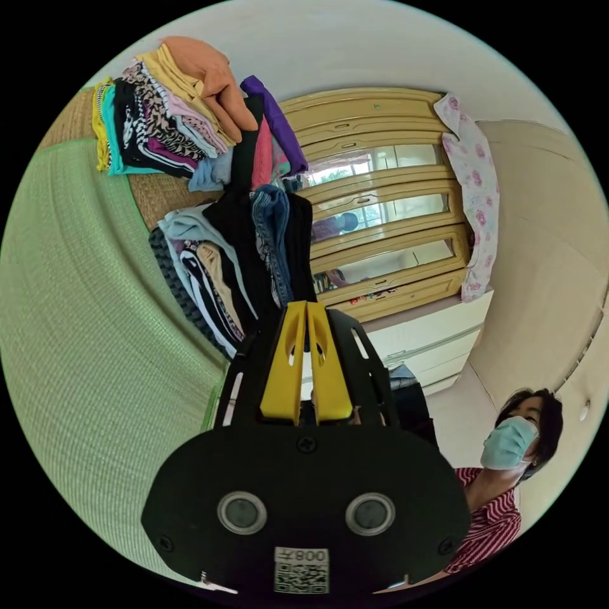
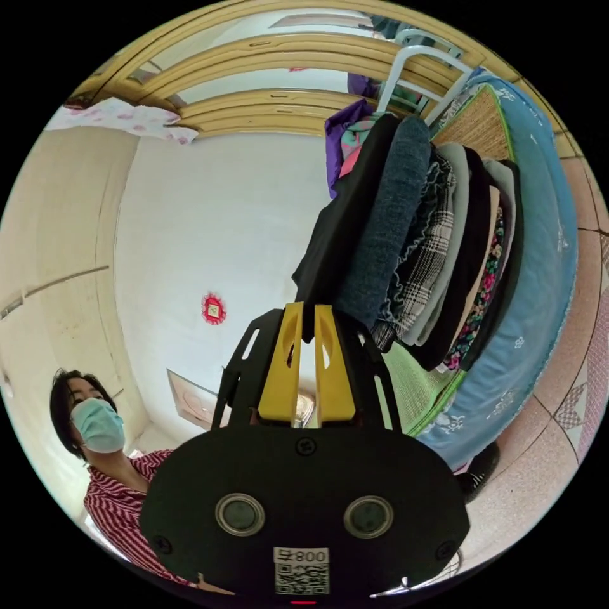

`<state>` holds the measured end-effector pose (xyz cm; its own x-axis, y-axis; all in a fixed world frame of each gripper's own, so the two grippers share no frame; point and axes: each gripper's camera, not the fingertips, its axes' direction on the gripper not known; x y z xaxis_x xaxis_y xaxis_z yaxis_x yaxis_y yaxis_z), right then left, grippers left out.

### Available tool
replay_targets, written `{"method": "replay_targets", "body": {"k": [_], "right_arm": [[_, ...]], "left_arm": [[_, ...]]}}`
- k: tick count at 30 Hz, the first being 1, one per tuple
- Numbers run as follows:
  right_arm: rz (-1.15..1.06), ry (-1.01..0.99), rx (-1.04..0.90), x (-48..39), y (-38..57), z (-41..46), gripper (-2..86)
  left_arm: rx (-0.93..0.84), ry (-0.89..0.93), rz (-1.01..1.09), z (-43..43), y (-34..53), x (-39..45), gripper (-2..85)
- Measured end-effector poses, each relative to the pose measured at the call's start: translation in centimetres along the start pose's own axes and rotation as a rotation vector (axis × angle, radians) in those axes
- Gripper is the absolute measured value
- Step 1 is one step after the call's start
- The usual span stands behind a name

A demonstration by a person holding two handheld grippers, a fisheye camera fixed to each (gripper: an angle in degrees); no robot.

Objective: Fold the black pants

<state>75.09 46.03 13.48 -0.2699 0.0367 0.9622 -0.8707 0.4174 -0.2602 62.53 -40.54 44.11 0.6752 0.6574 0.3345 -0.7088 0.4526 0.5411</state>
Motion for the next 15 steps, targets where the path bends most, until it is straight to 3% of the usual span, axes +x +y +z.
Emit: {"method": "replay_targets", "body": {"k": [10, 15], "right_arm": [[-0.186, 0.281, 0.042, -21.0, 8.3, -1.9, 0.2], [-0.281, 0.436, 0.126, -33.7, 15.2, -5.7, 0.1]], "left_arm": [[-0.122, 0.003, -0.155, 1.8, 14.8, -3.8, 0.1], [-0.072, 0.057, -0.21, 2.8, 21.5, -5.4, 0.2]]}}
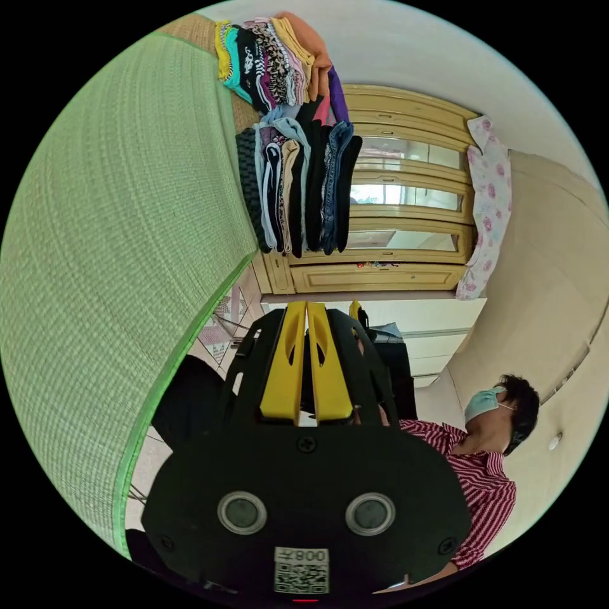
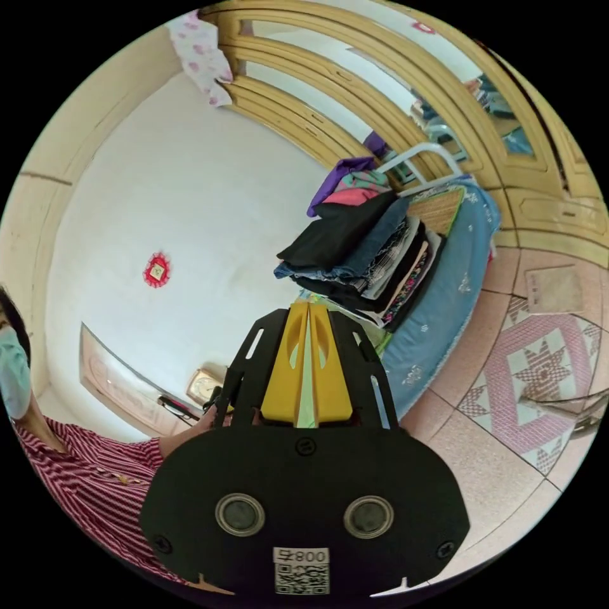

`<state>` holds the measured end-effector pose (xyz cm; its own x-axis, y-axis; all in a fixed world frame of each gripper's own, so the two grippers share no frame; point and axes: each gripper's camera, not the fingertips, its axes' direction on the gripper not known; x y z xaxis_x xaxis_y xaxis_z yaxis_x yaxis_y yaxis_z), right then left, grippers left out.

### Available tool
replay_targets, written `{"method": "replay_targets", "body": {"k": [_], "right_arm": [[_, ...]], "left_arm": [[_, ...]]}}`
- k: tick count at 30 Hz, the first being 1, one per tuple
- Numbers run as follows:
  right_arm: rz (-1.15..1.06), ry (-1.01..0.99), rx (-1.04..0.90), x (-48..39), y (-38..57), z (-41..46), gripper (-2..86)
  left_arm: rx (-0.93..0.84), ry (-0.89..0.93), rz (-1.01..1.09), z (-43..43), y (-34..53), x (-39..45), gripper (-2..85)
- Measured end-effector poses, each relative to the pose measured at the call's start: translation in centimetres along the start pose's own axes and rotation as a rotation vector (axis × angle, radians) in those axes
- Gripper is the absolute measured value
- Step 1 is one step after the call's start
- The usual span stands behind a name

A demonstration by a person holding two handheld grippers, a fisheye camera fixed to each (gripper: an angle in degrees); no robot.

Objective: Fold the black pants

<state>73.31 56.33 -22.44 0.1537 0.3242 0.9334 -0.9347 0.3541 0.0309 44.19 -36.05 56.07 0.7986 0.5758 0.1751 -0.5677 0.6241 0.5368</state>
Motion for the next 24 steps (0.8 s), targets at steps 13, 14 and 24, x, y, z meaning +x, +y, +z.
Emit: {"method": "replay_targets", "body": {"k": [13, 14, 24], "right_arm": [[-0.348, 0.131, 0.28, -36.4, 5.9, -20.1, 0.8], [-0.373, 0.126, 0.287, -38.3, 6.3, -20.8, 0.9], [-0.779, 0.094, 0.505, -65.5, 14.5, -35.8, 0.4]], "left_arm": [[-0.199, 0.023, 0.222, 13.3, 10.5, -2.9, 3.3], [-0.252, 0.014, 0.264, 15.5, 11.5, -2.8, 4.3], [-0.583, 0.004, 0.741, 33.6, 19.8, 2.6, 8.5]]}}
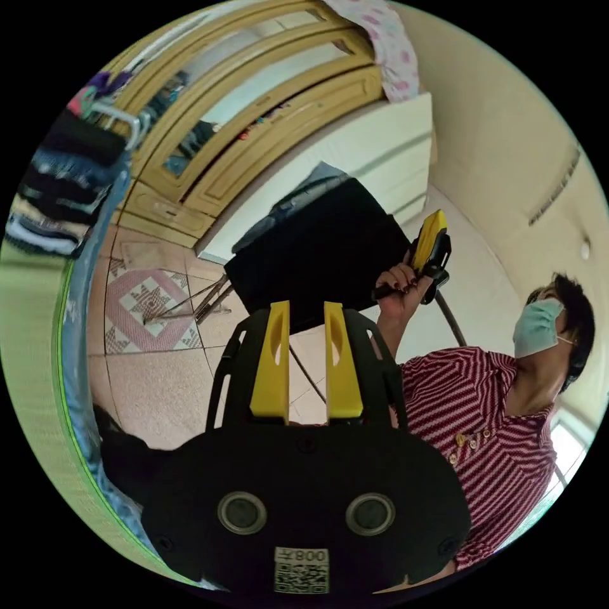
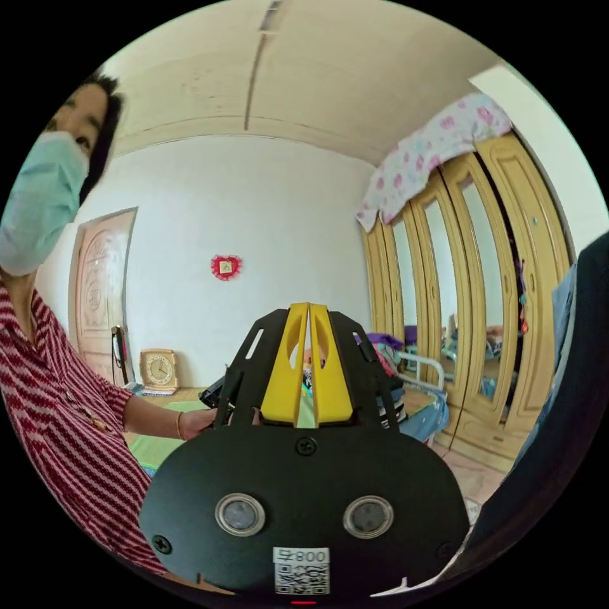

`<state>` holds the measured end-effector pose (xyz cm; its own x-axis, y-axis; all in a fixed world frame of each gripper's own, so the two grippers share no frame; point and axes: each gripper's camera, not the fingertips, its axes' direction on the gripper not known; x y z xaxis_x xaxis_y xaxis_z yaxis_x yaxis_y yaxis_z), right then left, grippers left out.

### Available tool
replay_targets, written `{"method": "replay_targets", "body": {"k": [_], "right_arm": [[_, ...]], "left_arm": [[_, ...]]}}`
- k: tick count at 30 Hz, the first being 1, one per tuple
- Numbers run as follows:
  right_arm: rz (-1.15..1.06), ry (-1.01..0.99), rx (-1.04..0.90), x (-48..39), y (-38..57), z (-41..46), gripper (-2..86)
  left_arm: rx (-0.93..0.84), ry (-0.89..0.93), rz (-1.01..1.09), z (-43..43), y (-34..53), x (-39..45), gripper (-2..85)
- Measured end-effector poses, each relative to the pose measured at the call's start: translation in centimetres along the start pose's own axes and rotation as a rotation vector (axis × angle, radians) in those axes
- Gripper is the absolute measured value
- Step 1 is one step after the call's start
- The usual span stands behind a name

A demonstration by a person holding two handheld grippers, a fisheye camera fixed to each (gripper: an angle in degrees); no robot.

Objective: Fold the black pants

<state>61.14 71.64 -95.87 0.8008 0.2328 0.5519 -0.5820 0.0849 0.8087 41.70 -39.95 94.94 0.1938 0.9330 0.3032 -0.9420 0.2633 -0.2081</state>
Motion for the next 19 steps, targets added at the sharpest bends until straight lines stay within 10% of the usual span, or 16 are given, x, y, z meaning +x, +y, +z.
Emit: {"method": "replay_targets", "body": {"k": [19], "right_arm": [[-0.1, 0.405, 0.128, -11.0, -11.8, -18.7, 0.0]], "left_arm": [[-0.231, 0.006, 0.466, 34.6, -10.0, 9.4, 11.4]]}}
